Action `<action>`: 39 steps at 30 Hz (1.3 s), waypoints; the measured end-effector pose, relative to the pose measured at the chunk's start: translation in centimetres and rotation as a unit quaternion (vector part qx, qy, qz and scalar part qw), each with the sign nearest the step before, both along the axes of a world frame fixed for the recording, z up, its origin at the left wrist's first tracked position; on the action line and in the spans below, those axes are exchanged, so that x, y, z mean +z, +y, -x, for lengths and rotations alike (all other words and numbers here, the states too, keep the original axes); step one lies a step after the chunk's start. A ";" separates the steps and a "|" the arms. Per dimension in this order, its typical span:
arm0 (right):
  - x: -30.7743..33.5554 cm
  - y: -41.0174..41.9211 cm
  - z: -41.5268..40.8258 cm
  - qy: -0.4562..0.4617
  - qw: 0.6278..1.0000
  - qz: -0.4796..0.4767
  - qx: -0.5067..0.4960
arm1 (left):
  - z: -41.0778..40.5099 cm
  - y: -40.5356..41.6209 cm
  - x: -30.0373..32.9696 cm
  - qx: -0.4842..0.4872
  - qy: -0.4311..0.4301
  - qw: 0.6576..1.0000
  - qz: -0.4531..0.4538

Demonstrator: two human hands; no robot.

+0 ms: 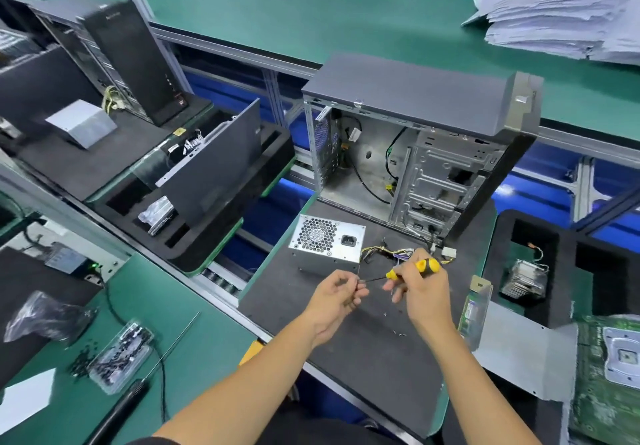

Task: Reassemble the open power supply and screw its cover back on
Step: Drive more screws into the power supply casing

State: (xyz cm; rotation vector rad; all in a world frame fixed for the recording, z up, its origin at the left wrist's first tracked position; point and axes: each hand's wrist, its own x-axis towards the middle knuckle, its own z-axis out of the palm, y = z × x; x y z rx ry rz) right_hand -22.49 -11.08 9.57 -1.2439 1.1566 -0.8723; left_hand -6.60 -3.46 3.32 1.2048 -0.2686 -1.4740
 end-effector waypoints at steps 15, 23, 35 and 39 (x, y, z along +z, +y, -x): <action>3.3 0.6 -8.7 -0.034 0.998 0.028 -0.045 | -7.9 0.3 2.7 -0.009 0.080 0.995 0.058; 4.4 1.3 -12.2 -0.034 0.996 0.038 -0.072 | -10.3 0.3 2.8 0.014 0.014 0.998 0.052; 7.1 -0.6 -15.2 0.070 0.995 0.071 0.008 | -17.3 -2.4 5.2 -0.197 -0.281 0.929 0.136; 8.4 -1.2 -17.1 0.173 0.977 0.113 0.058 | -18.5 -3.2 6.4 -0.234 -0.402 0.871 0.159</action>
